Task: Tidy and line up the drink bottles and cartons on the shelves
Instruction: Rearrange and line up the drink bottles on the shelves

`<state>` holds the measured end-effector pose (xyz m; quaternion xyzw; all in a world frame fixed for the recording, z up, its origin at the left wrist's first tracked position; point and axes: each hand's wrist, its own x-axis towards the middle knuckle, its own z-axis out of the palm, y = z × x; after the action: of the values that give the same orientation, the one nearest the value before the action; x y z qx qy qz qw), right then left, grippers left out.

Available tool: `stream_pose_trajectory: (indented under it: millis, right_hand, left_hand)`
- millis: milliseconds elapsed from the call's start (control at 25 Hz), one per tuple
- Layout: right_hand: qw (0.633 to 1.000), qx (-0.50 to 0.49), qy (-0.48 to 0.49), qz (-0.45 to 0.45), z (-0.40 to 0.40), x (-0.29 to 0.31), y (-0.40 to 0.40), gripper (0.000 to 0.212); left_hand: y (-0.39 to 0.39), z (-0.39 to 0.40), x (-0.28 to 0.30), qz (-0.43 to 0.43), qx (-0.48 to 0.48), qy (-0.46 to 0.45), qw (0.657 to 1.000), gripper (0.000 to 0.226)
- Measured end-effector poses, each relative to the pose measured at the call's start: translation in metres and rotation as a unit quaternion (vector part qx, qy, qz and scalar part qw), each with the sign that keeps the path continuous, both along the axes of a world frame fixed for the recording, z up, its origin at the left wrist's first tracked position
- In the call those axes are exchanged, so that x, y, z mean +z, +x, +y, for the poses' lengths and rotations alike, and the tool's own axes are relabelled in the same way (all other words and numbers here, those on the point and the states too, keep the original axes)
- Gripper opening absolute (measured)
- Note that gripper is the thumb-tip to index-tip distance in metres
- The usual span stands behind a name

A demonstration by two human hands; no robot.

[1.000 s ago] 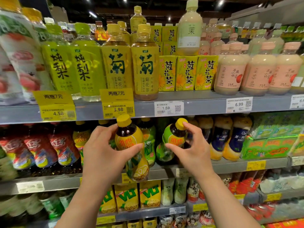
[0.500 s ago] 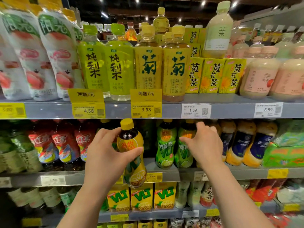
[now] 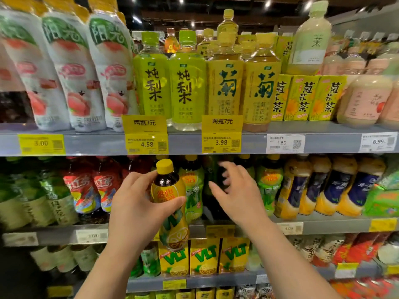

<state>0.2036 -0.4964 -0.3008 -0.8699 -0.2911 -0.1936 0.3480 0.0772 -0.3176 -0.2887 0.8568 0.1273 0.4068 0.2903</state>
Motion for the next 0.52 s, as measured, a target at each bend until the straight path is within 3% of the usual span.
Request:
stream_pose_trajectory:
  millis: [200,520]
  right_hand:
    - [0.991,-0.014,-0.126,0.046,0.058,0.02,-0.002,0.074]
    - [0.995,-0.021,-0.075,0.064,0.058,0.013,-0.011,0.074]
  left_hand:
    - [-0.015,0.026,-0.004,0.017,-0.001,0.011,1.0,0.081]
    - [-0.018,0.036,-0.004,0.002,-0.015,0.041,0.999,0.08]
